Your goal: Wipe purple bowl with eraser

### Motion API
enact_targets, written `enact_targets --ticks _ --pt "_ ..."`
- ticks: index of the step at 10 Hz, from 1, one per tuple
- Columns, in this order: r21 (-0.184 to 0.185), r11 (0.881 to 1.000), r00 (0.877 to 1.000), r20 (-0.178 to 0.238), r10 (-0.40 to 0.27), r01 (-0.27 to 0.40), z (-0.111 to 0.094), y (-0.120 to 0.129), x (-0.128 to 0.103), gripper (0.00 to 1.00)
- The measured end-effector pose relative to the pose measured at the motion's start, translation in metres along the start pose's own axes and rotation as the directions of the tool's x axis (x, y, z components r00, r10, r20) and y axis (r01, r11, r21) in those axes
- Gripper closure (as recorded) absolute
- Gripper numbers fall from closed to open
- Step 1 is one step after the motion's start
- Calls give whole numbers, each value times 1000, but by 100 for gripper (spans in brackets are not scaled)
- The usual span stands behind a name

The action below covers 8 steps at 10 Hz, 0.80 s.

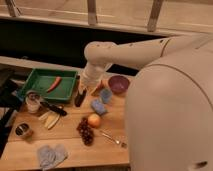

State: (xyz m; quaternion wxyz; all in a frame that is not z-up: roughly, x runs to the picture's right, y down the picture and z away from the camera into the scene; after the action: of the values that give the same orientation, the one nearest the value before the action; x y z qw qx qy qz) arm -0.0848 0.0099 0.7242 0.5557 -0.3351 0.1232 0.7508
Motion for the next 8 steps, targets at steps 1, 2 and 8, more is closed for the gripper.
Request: enact_targets --ticks 1,2,8 --pt "0 1000 1000 -6 7 -7 1 -10 -8 100" --pt "4 1000 1000 -6 11 -11 -2 -20 -20 100" --pt "-28 993 991 53 120 -119 -44 -113 -73 100"
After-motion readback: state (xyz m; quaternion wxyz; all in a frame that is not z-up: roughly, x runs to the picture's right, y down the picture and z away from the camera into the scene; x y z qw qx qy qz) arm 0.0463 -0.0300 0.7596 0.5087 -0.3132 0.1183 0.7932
